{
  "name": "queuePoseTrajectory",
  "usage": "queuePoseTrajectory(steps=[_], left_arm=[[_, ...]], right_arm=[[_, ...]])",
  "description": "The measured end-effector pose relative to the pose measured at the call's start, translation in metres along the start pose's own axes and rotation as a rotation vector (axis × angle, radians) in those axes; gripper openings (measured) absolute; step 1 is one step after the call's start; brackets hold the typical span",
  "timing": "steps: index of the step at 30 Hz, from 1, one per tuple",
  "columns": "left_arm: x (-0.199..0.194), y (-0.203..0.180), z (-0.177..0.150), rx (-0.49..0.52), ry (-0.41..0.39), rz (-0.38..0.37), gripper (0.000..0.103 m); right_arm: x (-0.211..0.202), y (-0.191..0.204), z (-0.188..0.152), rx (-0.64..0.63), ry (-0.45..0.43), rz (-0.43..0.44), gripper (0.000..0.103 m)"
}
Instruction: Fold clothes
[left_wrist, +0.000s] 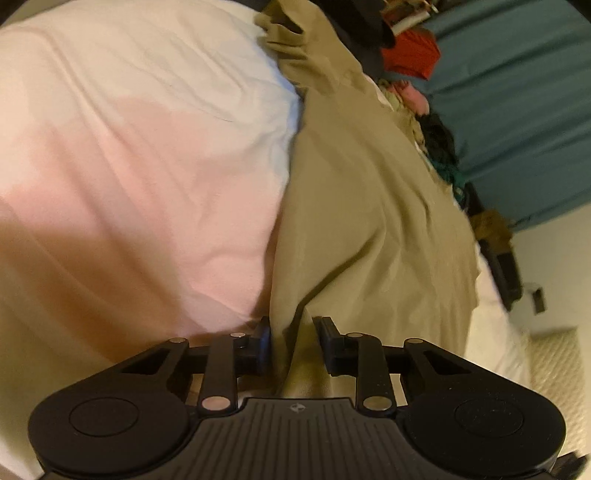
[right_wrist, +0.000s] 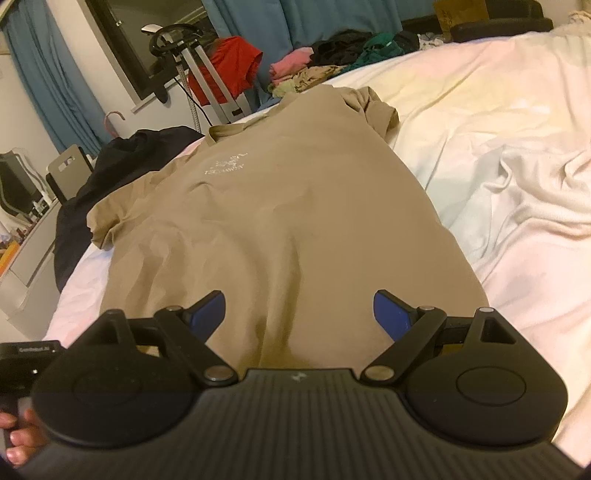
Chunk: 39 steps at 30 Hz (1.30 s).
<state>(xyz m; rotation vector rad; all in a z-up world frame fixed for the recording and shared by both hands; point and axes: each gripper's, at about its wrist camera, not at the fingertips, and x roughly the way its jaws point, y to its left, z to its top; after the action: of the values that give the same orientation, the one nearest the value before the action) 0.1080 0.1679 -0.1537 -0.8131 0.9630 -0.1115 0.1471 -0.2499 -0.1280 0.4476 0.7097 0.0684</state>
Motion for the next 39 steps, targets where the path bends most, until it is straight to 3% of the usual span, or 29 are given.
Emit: queuePoseTrajectory(steps=[3,6,7,9,14,16,19,21,23,25,28,32,34,36,39], left_arm=[[0.000,0.007,0.005,-0.057,-0.019,0.001,0.025],[0.007,0.001,0.010,-0.041,-0.031,0.035,0.024],[0.010,0.000,0.012,-0.035,-0.034,0.047,0.018],[0.011,-0.004,0.013,0.013,-0.026,0.100,0.003],[-0.015,-0.009,0.027,0.093,0.013,0.181,0.002],[-0.029,-0.018,0.040,0.164,0.013,0.247,0.002],[-0.049,-0.035,0.051,0.347,-0.055,0.442,0.000],[-0.058,-0.034,0.051,0.368,-0.056,0.464,0.000],[-0.059,-0.023,0.051,0.287,0.025,0.389,0.002],[-0.054,-0.016,0.044,0.226,0.108,0.331,0.011],[-0.050,-0.016,0.021,0.215,0.195,0.295,0.019],[-0.055,-0.018,-0.001,0.186,0.243,0.287,0.030],[-0.060,-0.022,-0.006,0.170,0.249,0.267,0.046],[-0.066,-0.021,-0.010,0.123,0.283,0.216,0.048],[-0.065,-0.023,-0.026,0.141,0.319,0.223,0.048]], right_arm=[[0.004,-0.002,-0.001,0.014,0.010,-0.001,0.088],[0.006,-0.001,-0.002,0.006,0.017,-0.005,0.088],[0.007,-0.001,-0.002,0.002,0.019,-0.007,0.088],[0.008,0.000,-0.002,-0.014,0.022,-0.014,0.088],[0.017,0.004,-0.009,-0.085,0.049,-0.062,0.088],[0.022,0.006,-0.012,-0.117,0.063,-0.080,0.088],[0.027,0.010,-0.015,-0.162,0.075,-0.102,0.088],[0.030,0.012,-0.017,-0.186,0.080,-0.113,0.089],[0.031,0.013,-0.018,-0.200,0.081,-0.120,0.089],[0.031,0.014,-0.018,-0.204,0.079,-0.123,0.089],[0.031,0.013,-0.018,-0.200,0.078,-0.122,0.090],[0.031,0.013,-0.018,-0.196,0.078,-0.121,0.089],[0.030,0.012,-0.018,-0.195,0.077,-0.121,0.089],[0.029,0.012,-0.018,-0.192,0.076,-0.119,0.088],[0.030,0.012,-0.018,-0.186,0.078,-0.118,0.090]])
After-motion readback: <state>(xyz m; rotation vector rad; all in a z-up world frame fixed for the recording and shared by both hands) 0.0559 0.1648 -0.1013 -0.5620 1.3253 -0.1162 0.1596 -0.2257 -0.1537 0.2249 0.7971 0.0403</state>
